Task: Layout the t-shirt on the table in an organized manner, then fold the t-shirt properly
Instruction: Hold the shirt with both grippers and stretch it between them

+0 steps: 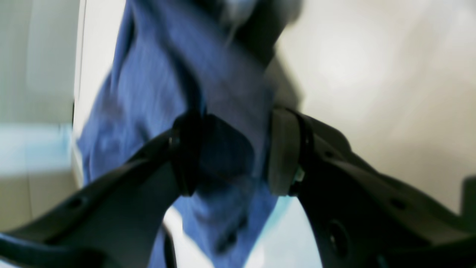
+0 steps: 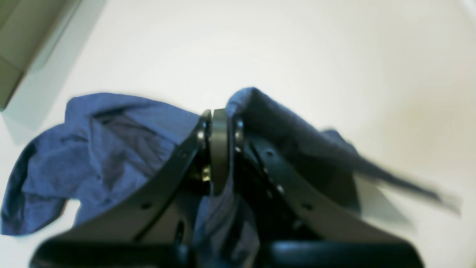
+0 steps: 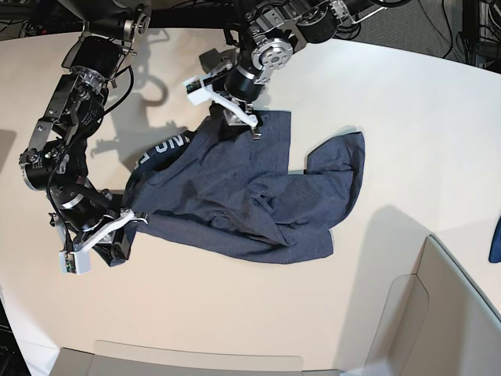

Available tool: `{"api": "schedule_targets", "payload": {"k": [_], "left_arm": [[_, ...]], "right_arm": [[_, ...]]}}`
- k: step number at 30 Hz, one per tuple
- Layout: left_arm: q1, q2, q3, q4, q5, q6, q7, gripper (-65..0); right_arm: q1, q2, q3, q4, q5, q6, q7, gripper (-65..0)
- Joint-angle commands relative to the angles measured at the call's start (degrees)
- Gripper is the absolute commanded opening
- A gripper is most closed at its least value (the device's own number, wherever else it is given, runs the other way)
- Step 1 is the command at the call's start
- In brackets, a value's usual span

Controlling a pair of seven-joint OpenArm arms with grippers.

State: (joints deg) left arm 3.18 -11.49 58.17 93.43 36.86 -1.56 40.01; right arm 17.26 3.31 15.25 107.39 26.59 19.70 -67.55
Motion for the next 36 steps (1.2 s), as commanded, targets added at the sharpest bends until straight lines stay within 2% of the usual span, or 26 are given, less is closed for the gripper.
{"api": "schedule_targets", "payload": {"k": [1,5,11,17,22,25,31,34,36], "left_arm": [[0.0,-0.1,-1.0,0.4,-0.6,-0.3,0.7,-36.8],[0.9,0.2,-3.8,0.2,-0.6,0.4,-1.3,-36.8],[1.4,0.5,-7.1,0.2,-0.7,0.6,-1.4,-36.8],[3.0,4.1,-13.0,0.4,-0.7,0.6,-1.4,-36.8],[4.2,4.9,-14.3,0.4,-0.7,0.7,-1.4,-36.8],[5.0,5.9,-14.1,0.4,-0.7,2.8,-1.3,-36.8],[8.1,5.9,-10.0,0.5,-0.7,4.1,-1.4,-36.8],[8.3,6.1,-10.0,0.5,-0.7,8.4,-1.4,-36.5],[8.3,6.1,-10.0,0.5,-0.7,9.3,-1.4,-34.7]], "right_arm": [[1.6,0.1,-0.9,1.0,-0.1,0.4,2.5,-65.0],[2.0,-0.1,-3.0,1.2,-1.8,0.4,3.1,-65.0],[1.6,-0.4,-3.1,1.3,-1.7,0.4,3.2,-65.0],[1.9,-0.9,-3.1,1.3,-1.7,0.4,3.2,-65.0],[1.8,-2.4,-2.9,1.3,-1.8,0.4,3.2,-65.0],[1.8,-2.4,-2.5,1.3,-1.8,0.3,3.2,-65.0],[2.0,-2.5,-2.5,1.3,-1.9,0.2,3.3,-65.0],[2.0,-3.0,-2.5,1.3,-1.9,0.1,4.4,-65.0],[1.8,-3.1,-2.5,1.3,-2.0,0.0,6.1,-65.0]]}}
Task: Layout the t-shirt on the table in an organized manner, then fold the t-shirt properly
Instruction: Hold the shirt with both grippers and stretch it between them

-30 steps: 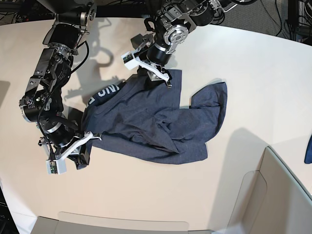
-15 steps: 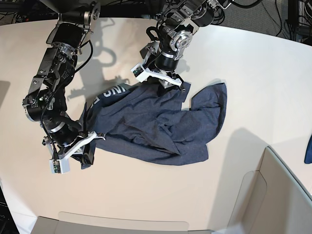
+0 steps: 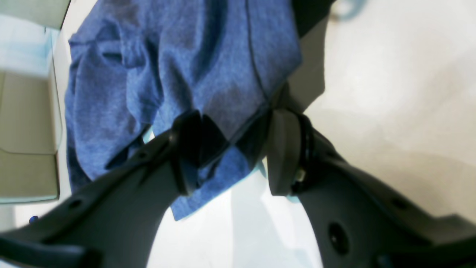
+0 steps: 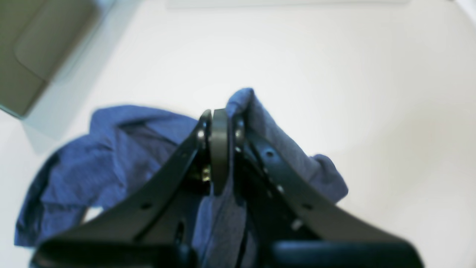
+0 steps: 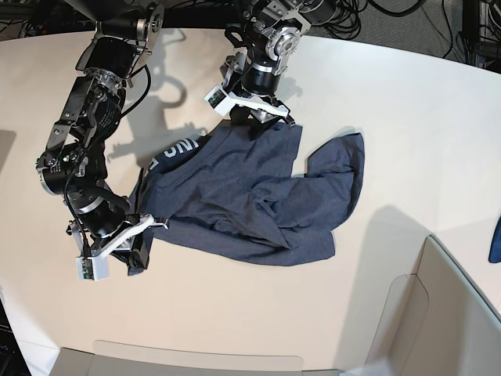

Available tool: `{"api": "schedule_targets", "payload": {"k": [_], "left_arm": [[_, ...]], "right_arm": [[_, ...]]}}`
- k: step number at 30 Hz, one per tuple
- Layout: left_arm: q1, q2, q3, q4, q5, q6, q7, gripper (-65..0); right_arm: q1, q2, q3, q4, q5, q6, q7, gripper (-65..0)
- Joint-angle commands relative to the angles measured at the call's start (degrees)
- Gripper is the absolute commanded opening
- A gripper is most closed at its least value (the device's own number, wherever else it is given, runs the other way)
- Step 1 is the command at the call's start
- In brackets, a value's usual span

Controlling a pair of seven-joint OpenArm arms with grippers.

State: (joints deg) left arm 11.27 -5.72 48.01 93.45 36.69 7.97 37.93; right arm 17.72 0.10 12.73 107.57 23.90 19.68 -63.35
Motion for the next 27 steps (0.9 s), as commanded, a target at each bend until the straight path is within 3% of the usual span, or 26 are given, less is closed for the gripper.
{"api": "schedule_targets", "payload": {"k": [1,8,19,27], "left_arm": [[0.2,0.3,0.2,0.5,-0.5,-0.3,0.7,-33.9],[0.2,0.4,2.7,0.5,-0.5,-0.1,0.8,-33.2],[-4.9,4.8,2.3,-5.7,-0.5,0.0,1.1,-33.2],[-6.3,5.2,0.7,-7.3,-0.5,0.0,0.9,-35.2]], "right_arm": [[1.3,0.1,0.0,1.1,0.7,0.1,2.3,-65.0],[1.6,-1.3,-0.4,1.1,0.8,0.1,2.6,-65.0],[1.6,-4.2,-0.4,4.1,0.8,0.1,2.6,-65.0],[1.4,-4.5,-0.2,4.3,0.8,0.1,2.6,-65.0]]}}
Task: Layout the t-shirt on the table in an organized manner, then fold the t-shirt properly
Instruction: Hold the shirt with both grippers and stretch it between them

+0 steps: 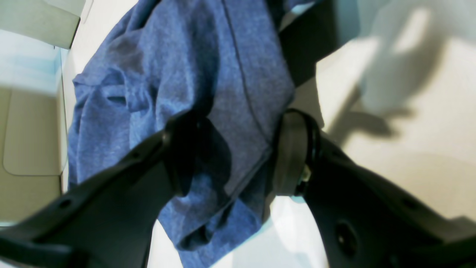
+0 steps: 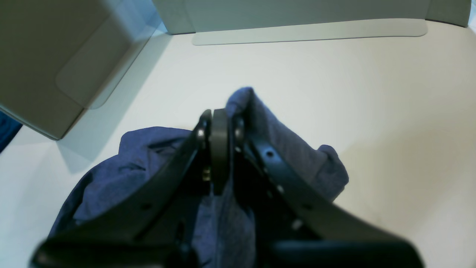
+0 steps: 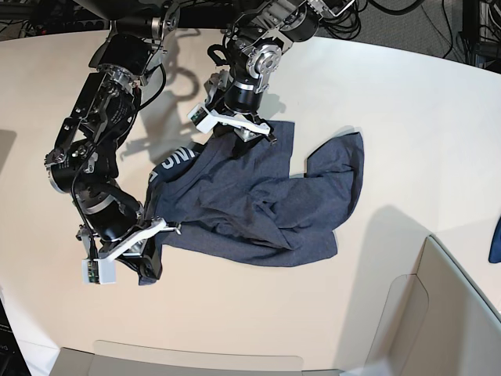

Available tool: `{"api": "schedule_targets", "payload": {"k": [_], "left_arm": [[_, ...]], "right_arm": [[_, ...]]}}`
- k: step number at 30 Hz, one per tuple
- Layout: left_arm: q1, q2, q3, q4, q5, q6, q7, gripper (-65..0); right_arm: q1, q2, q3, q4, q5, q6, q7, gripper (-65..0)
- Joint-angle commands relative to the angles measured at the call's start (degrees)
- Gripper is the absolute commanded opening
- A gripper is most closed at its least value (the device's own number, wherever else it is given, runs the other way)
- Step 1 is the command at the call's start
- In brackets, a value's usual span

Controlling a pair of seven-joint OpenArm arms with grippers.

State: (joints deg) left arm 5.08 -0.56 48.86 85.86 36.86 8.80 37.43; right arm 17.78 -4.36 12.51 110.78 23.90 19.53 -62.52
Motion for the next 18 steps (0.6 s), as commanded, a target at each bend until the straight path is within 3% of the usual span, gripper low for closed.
{"api": "schedule_targets", "payload": {"k": [1,6,7,11,18], "left_arm": [[-0.1,0.0,-0.5,0.2,-0.7,-0.8,1.3,-38.0],[-0.2,-1.4,-1.6,0.3,-0.7,-0.8,0.9,-63.2],[-0.2,-1.8,-1.6,0.6,-0.7,-0.8,0.1,-65.0],[0.7,-6.6,-4.2,8.6,-0.7,-0.8,-5.8,-64.6],[3.8,-8.4,-8.7,17.0,-0.6,-0.9,-9.2,-63.2]], "right_arm": [[1.3,0.2,0.1,1.1,0.8,0.2,1.8,-65.0],[1.0,1.2,0.2,1.1,0.8,0.2,1.8,-65.0],[0.9,1.5,0.2,1.1,0.8,0.2,1.8,-65.0],[-1.3,4.3,0.2,1.1,0.7,0.2,1.8,-65.0],[-2.1,8.5,0.3,0.8,0.6,0.2,1.8,-65.0]]}}
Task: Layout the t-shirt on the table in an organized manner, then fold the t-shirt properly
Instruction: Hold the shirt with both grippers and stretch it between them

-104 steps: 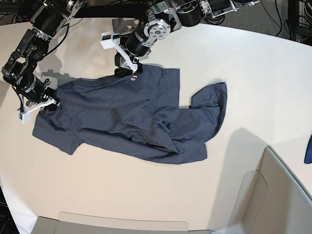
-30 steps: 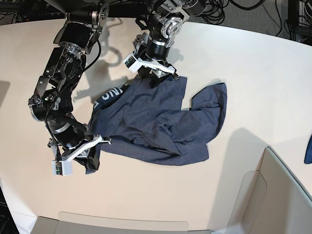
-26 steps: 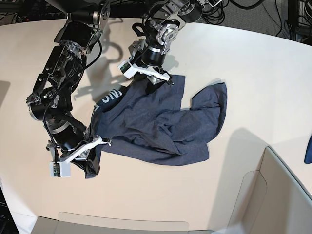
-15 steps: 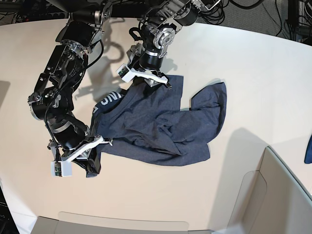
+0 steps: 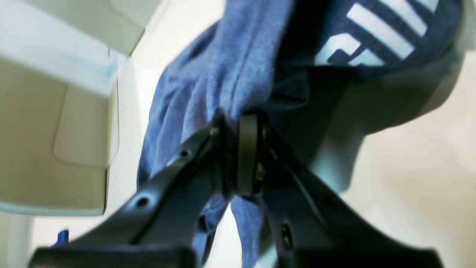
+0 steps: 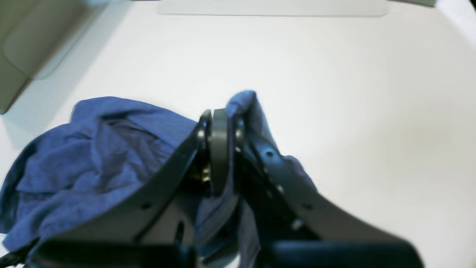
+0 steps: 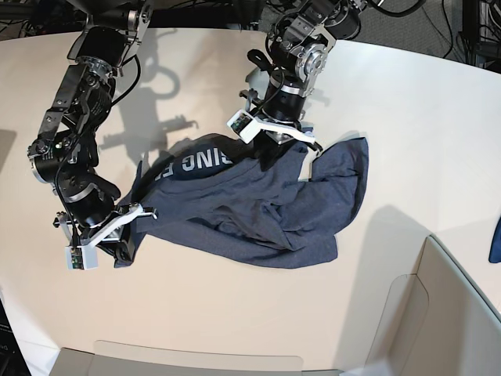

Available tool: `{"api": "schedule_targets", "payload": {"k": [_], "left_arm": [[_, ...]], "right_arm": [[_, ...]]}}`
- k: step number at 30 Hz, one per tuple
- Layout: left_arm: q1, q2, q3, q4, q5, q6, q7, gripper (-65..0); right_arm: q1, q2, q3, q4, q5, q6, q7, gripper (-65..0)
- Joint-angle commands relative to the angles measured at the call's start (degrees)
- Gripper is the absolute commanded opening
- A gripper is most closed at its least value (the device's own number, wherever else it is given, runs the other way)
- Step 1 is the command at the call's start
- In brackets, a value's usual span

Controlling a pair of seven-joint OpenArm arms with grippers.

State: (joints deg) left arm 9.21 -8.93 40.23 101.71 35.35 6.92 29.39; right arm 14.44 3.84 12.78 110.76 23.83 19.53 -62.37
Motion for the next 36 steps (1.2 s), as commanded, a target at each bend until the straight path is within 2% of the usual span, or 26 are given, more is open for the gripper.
{"api": "schedule_targets", "payload": {"k": [1,5,13,15,22,30,36], "left_arm": [[-0.3,-0.3,-0.1,1.6,0.9,1.0,-0.9,-62.9],[-0.2,-0.6,0.3,1.9,1.1,0.9,-1.3,-61.2],[1.9,-1.2,2.2,2.8,1.0,0.7,-1.3,-60.9],[1.8,-2.2,3.8,2.1,0.9,0.7,-1.3,-60.9],[1.6,-1.8,4.3,0.8,0.8,0.7,-1.4,-60.3],[1.5,-1.8,4.3,0.8,0.8,0.9,-1.5,-46.1],[1.1,-1.8,3.9,0.8,0.8,0.9,-1.4,-47.7]], "right_arm": [[1.2,0.9,0.0,0.8,0.6,0.2,1.7,-65.0],[0.9,1.4,0.0,0.8,-0.3,0.1,1.7,-65.0],[-1.2,1.4,0.0,0.8,-12.4,0.6,1.7,-65.0],[-1.4,1.4,0.0,0.8,-12.6,0.6,1.7,-65.0],[-2.2,3.2,-0.2,0.8,-12.6,0.6,1.7,-65.0],[-3.5,3.2,-0.1,0.8,-12.6,0.6,1.7,-65.0],[-4.7,3.2,-0.3,0.9,-12.7,0.6,1.7,-65.0]]}}
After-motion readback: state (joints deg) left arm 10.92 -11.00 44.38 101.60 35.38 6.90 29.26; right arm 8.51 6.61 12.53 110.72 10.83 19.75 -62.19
